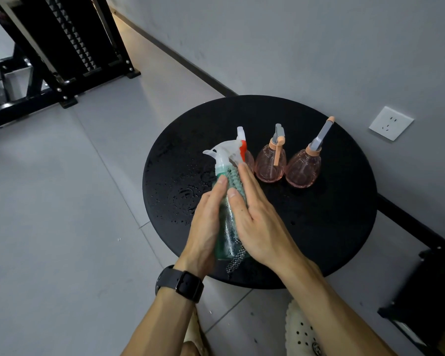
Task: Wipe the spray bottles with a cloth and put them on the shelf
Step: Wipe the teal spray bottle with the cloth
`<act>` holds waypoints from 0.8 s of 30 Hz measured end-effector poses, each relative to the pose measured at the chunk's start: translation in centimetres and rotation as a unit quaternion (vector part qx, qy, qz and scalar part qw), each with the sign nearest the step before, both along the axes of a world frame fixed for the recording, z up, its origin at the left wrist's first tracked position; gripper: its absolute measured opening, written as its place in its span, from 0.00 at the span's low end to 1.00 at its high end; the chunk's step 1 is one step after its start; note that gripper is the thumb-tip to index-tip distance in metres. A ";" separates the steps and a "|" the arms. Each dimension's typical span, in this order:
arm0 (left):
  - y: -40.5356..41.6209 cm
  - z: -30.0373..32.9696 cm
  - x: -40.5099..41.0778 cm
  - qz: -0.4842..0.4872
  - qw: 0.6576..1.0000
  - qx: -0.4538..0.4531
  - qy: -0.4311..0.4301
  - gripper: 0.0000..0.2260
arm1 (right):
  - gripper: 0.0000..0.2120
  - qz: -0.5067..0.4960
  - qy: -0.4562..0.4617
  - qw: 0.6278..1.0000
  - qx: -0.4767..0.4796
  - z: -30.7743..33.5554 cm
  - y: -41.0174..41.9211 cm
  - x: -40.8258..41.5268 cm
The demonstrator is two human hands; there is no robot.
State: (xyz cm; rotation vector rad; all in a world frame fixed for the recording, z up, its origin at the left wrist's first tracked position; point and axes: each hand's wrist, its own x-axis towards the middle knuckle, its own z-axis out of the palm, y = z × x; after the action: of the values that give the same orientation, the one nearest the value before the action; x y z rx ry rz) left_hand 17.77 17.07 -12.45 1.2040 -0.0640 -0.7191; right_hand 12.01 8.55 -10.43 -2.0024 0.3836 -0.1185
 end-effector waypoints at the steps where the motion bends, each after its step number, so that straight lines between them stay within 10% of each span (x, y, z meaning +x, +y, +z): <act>1: 0.1 0.1 0.1 0.008 1.000 0.005 -0.002 0.22 | 0.26 0.006 0.007 1.000 -0.004 -0.1 0.2 -0.1; 24: 1.8 -0.8 3.0 0.201 0.953 -0.123 0.189 0.30 | 0.20 -0.151 -0.169 0.963 0.145 -0.7 1.1 0.2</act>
State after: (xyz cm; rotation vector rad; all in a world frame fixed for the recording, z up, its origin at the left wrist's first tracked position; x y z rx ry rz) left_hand 20.78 18.84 -13.23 0.7893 0.3903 -0.5504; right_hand 12.16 9.68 -11.13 -1.5868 0.4547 -0.5563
